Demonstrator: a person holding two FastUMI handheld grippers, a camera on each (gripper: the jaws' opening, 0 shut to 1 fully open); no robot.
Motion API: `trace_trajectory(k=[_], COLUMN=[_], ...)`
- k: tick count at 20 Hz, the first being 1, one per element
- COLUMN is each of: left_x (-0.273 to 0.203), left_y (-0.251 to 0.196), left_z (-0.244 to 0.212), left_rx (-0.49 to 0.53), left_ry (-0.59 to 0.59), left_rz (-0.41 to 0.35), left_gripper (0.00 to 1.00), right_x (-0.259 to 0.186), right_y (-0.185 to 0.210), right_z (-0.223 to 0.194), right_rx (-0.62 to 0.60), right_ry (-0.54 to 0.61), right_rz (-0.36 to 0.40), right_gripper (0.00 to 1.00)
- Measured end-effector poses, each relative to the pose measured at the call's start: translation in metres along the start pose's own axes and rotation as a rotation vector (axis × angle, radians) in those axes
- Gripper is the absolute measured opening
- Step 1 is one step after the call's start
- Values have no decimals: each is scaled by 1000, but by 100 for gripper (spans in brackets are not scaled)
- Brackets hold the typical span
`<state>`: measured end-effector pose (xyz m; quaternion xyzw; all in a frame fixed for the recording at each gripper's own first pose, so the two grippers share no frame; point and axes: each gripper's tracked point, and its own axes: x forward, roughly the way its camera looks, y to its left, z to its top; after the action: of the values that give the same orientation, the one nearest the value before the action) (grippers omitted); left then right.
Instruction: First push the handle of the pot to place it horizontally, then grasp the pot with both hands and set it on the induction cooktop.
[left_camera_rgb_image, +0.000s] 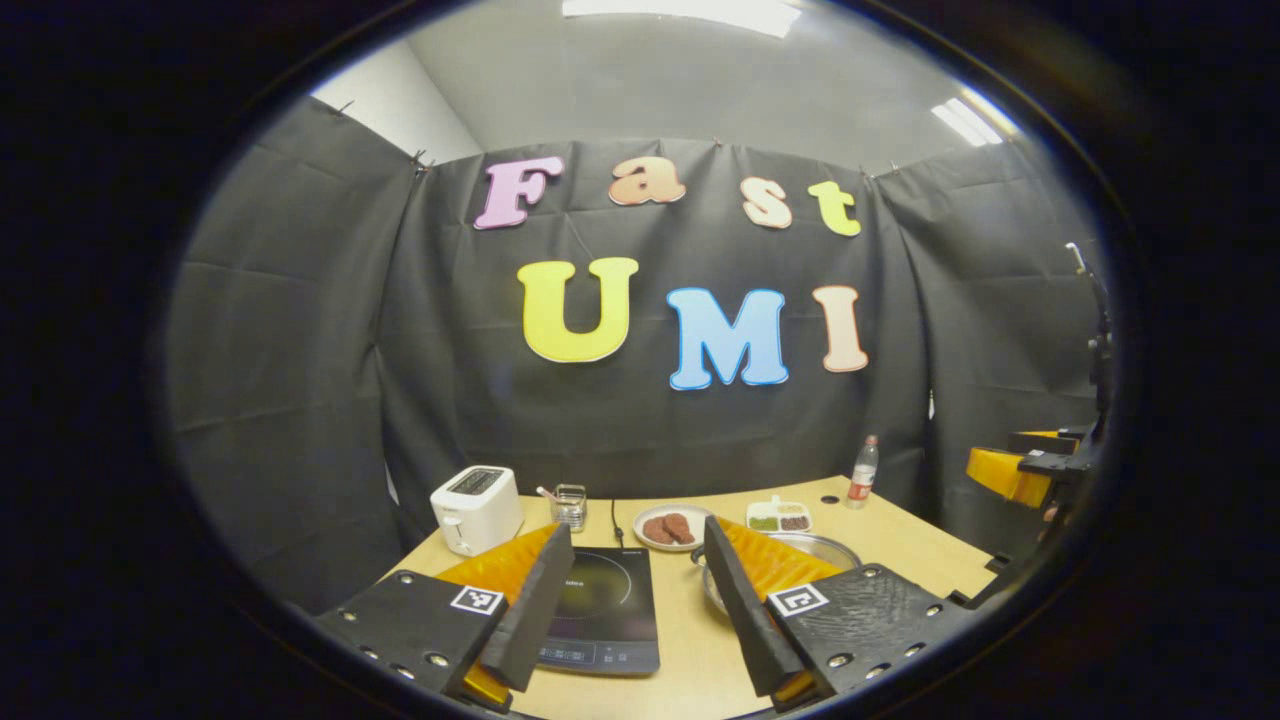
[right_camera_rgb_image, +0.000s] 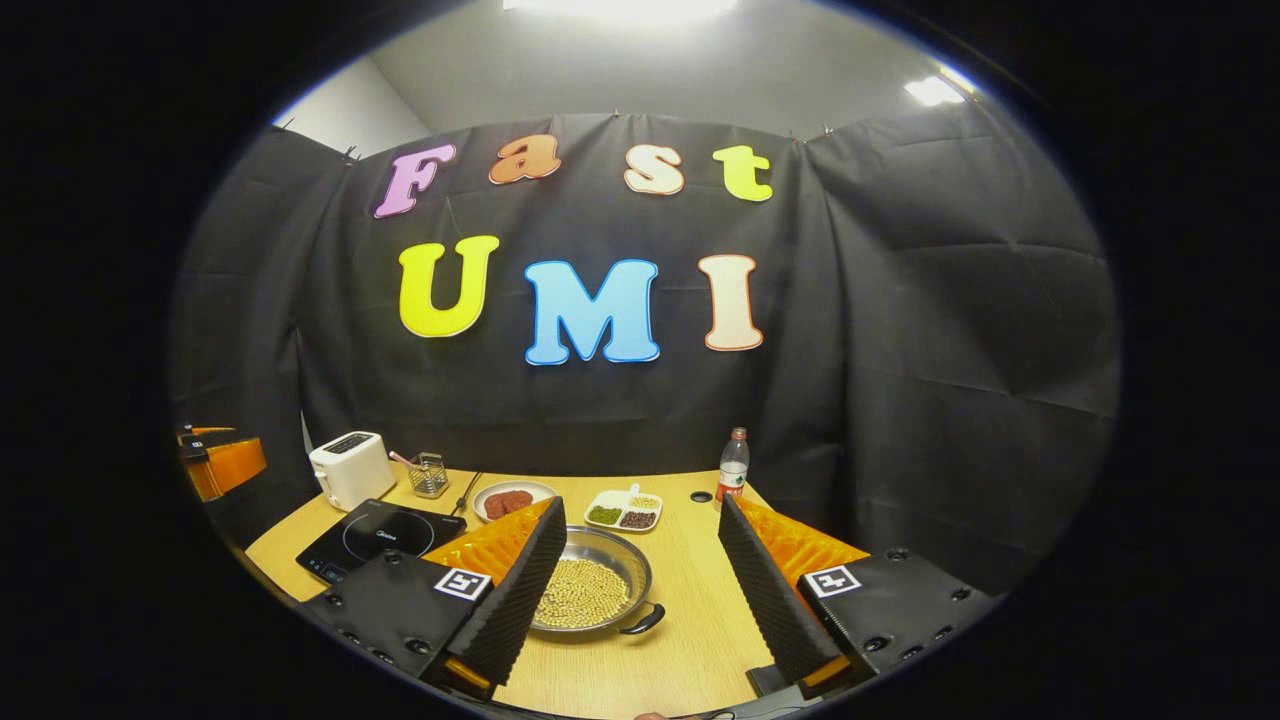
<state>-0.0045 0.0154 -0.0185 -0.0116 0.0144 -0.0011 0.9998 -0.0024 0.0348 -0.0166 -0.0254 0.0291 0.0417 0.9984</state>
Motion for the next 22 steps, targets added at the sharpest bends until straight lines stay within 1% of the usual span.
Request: trace_trajectory(k=[1, 2, 3, 4, 5, 6, 7, 8, 9, 10, 11, 12, 13, 14, 17, 18, 19, 20, 21, 22], left_x=[0, -1, 0, 0, 1, 1, 1, 1, 1, 0, 1, 1, 0, 0, -1, -2, -3, -4, -6, -6], left_y=[1, 2, 3, 5, 7, 9, 12, 14, 14, 14, 15, 16, 18, 20, 25, 27, 30, 33, 34, 36], left_z=[-2, -3, -6, -10, -13, -17, -21, -23, -24, -27, -30, -32, -32, -33, -38, -38, -41, -42, -42, -42], left_rx=[-7, -12, -15, -17, -18, -14, -6, 0, 3, 0, -6, -13, -19, -23, -31, -32, -31, -31, -34, -37], left_ry=[3, 6, 10, 15, 22, 29, 34, 36, 40, 44, 50, 53, 55, 57, 67, 70, 75, 78, 81, 85], left_rz=[3, 4, 6, 8, 9, 14, 20, 21, 20, 16, 12, 11, 11, 13, 21, 24, 30, 36, 39, 44], left_gripper=[80, 78, 80, 78, 78, 78, 81, 78, 78, 81, 78, 80, 81, 81, 81, 81, 81, 78, 81, 81], right_x=[2, 3, 4, 6, 7, 10, 11, 13, 15, 16, 20, 22, 24, 25, 32, 33, 32, 34, 34, 35], right_y=[2, 6, 10, 11, 14, 16, 17, 21, 25, 30, 35, 41, 46, 49, 57, 59, 62, 65, 70, 77], right_z=[-3, -5, -6, -9, -10, -11, -11, -12, -12, -12, -12, -14, -16, -19, -33, -36, -41, -46, -51, -58], right_rx=[-1, -2, -5, -9, -17, -27, -38, -44, -47, -48, -52, -62, -73, -89, -161, -179, -190, -198, -213, -222], right_ry=[12, 24, 35, 48, 63, 73, 83, 92, 100, 111, 124, 143, 160, 178, 239, 258, 275, 295, 320, 344], right_rz=[11, 26, 38, 45, 55, 60, 64, 72, 83, 100, 117, 139, 155, 167, 196, 206, 215, 230, 254, 286], right_gripper=[98, 98, 93, 93, 98, 93, 98, 98, 98, 98, 93, 93, 87, 82, 39, 28, 13, 14, 4, 3])
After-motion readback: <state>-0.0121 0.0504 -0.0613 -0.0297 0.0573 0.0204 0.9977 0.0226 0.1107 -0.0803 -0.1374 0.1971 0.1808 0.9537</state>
